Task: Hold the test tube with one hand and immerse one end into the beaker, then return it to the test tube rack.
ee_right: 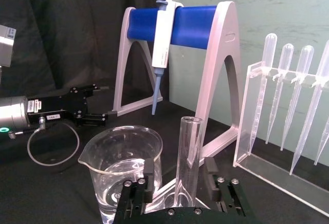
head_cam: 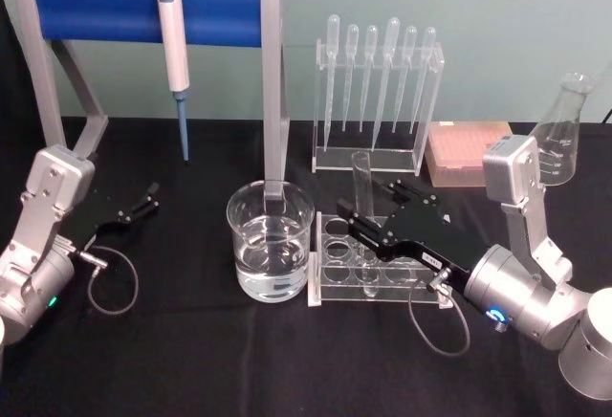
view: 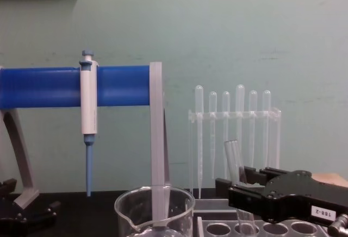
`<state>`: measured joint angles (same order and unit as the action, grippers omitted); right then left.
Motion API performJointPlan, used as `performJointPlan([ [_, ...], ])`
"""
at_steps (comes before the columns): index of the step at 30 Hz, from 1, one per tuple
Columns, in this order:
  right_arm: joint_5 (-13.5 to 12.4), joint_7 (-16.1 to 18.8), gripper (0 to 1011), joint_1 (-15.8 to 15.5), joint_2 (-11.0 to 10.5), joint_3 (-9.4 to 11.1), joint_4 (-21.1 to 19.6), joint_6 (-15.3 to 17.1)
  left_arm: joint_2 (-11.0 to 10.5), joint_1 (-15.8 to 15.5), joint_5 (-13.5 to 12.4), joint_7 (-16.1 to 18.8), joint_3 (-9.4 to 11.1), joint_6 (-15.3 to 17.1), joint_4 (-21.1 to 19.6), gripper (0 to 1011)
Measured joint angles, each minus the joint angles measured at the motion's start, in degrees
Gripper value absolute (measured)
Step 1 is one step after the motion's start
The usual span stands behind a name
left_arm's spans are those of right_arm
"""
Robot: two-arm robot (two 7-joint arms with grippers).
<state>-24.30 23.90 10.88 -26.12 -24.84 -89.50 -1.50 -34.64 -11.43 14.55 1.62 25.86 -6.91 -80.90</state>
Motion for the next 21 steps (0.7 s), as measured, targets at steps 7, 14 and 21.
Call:
performJointPlan([
  [7, 0.38, 0.59, 397, -0.56, 0.69, 0.71, -0.12, 1.22, 0.00, 0.00, 0.00, 0.00, 0.00, 0.00, 0.00, 1000],
  [14, 1.16, 0.67, 225, -1.11, 0.96, 1.46, -0.79, 1.49, 0.00, 0.00, 0.00, 0.00, 0.00, 0.00, 0.00, 1000],
  [21, 1.47, 0.39, 225, -1.81, 1.04, 2.60, -2.19, 1.32, 0.00, 0.00, 0.00, 0.00, 0.00, 0.00, 0.00, 1000],
])
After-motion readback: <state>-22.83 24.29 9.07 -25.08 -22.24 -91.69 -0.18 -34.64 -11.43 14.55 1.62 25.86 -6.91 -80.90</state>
